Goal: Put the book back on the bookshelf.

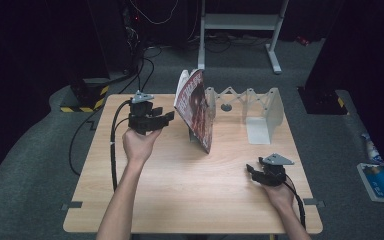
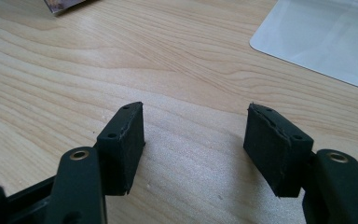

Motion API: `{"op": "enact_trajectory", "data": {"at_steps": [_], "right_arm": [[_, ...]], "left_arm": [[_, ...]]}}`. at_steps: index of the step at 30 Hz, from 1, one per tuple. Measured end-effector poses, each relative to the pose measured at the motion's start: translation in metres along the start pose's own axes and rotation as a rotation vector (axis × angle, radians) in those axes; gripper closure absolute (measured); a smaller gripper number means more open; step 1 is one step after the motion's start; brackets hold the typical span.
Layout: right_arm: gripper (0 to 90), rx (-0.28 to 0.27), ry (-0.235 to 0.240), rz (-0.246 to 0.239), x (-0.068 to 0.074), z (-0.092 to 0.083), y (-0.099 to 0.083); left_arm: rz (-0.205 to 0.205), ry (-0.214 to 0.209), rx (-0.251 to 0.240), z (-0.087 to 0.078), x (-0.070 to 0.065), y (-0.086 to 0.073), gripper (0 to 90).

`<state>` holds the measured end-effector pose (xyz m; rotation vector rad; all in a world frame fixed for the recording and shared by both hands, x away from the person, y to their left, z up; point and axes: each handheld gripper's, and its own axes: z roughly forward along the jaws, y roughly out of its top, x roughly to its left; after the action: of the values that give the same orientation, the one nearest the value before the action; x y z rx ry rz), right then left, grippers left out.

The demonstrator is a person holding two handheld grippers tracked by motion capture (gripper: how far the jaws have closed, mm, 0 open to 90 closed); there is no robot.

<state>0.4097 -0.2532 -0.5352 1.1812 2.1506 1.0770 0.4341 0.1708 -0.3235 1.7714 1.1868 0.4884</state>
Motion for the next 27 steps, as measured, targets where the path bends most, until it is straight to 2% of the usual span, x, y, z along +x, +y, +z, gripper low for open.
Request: {"op": "enact_trajectory", "data": {"at_steps": [1,27], "right_arm": [[37.7,0.000,0.000,0.000,0.000,0.000,0.000],[37.6,0.001,0.000,0.001,0.000,0.000,0.000]], "left_arm": [[-0.014,-0.003,-0.005,-0.001,0.001,0.000,48.9],[-0.026,-0.011,-0.019,-0.021,0.010,-0.015,49.2]]}}
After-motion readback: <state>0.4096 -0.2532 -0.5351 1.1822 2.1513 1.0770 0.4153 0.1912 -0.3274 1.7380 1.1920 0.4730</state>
